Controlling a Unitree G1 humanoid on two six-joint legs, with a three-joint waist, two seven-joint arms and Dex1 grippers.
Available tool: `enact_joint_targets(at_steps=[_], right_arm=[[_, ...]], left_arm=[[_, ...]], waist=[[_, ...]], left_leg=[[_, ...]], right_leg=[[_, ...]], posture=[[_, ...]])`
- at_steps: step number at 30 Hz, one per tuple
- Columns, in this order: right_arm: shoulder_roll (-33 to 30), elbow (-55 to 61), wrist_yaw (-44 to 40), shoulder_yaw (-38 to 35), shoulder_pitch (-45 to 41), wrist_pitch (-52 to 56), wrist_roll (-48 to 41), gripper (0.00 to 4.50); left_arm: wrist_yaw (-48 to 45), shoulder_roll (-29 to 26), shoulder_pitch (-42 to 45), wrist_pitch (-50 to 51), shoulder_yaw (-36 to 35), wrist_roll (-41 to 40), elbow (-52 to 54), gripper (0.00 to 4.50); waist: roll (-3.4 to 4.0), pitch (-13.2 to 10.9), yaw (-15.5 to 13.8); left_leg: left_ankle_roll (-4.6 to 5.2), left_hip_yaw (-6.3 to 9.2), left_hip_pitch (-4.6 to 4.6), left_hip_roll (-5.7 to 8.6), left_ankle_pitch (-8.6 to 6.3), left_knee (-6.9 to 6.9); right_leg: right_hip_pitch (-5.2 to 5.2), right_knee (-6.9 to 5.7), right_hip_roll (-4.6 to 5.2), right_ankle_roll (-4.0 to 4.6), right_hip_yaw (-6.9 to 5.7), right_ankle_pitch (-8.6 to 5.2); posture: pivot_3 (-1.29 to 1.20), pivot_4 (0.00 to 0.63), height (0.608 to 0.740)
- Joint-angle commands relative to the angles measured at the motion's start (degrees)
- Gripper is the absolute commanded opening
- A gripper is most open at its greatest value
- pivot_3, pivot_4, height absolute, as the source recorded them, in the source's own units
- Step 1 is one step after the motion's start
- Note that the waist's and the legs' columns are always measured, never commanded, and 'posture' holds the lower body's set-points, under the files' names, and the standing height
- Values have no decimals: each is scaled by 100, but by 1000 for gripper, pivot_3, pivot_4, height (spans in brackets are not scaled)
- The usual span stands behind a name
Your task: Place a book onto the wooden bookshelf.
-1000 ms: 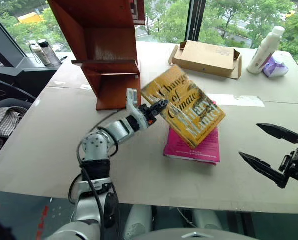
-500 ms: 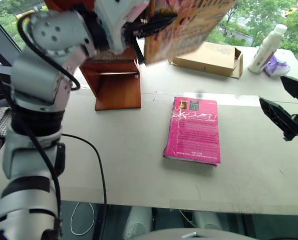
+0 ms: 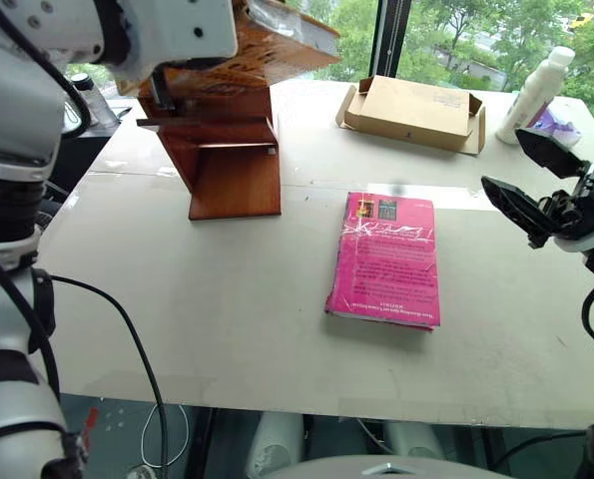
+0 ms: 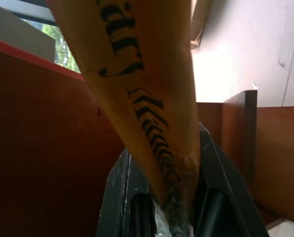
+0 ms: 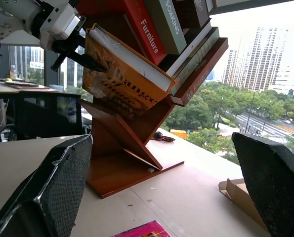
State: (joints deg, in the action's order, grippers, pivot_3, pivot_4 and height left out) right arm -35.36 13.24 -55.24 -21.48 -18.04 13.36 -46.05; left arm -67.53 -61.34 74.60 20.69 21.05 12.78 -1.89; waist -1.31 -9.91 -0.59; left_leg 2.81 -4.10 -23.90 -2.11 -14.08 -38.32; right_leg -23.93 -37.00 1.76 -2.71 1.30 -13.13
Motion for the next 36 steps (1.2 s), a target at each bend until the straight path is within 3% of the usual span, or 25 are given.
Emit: enact_joint_targets(at_steps=[1, 5, 11, 18, 28, 29, 30, 36], right_arm=[[-141, 36, -93, -157, -75, -164, 38, 4500], [-186, 197, -40, -169, 21, -88, 34, 4500], [-311, 502, 92, -333, 278, 48, -101, 4500], [-262, 495, 114, -239, 277, 36, -66, 4500], [-188, 404, 80, -165, 238, -10, 21, 4500], [-198, 424, 92, -174, 243, 8, 5, 4500], [-231, 440, 97, -187, 265, 31, 12, 4500], [-469, 455, 52, -305, 313, 220, -78, 4500]], left_arm=[[-239, 101, 78, 337, 422, 858, -508, 251], [-299, 479, 178, 150, 772, 1399, -1055, 251], [-626, 1054, 389, 488, 750, 1679, -1228, 251], [-1239, 838, 564, 735, 611, 1992, -1133, 251], [-985, 1066, 121, 1149, 606, 2184, -1492, 251], [-1037, 1073, 74, 1217, 583, 2171, -1441, 1195], [-1066, 1114, 40, 1327, 519, 2132, -1359, 1459], [-1355, 1150, 188, 2197, -131, 1646, -485, 4404]], waist=[[3, 2, 34], [24, 14, 90], [55, 29, 148], [55, 29, 153], [71, 38, 260], [81, 44, 294], [81, 43, 315], [39, 18, 283]], left_leg=[[0, -2, 10, 0, 0, -1], [-3, -7, 44, 2, 2, -14], [-7, 6, 117, -6, 5, -10], [-7, -3, 103, -8, 5, -4], [-7, -16, 110, -13, 4, 3], [-7, -18, 113, -13, 4, 3], [-7, -21, 118, -14, 4, 3], [-7, -13, 86, -18, 4, 2]], right_leg=[[2, -11, -1, 0, 5, 0], [4, -81, -5, -6, 16, -22], [47, -105, -17, 22, 42, -17], [28, -98, -34, 17, 73, -21], [14, -103, -61, 13, 107, -22], [14, -105, -61, 14, 109, -21], [14, -109, -63, 14, 115, -21], [-9, -101, -74, 12, 116, -15]], posture=[[0, 150, 740], [0, 150, 740], [0, 150, 740], [0, 150, 740], [0, 150, 740], [0, 150, 740], [0, 150, 740], [0, 150, 740]])
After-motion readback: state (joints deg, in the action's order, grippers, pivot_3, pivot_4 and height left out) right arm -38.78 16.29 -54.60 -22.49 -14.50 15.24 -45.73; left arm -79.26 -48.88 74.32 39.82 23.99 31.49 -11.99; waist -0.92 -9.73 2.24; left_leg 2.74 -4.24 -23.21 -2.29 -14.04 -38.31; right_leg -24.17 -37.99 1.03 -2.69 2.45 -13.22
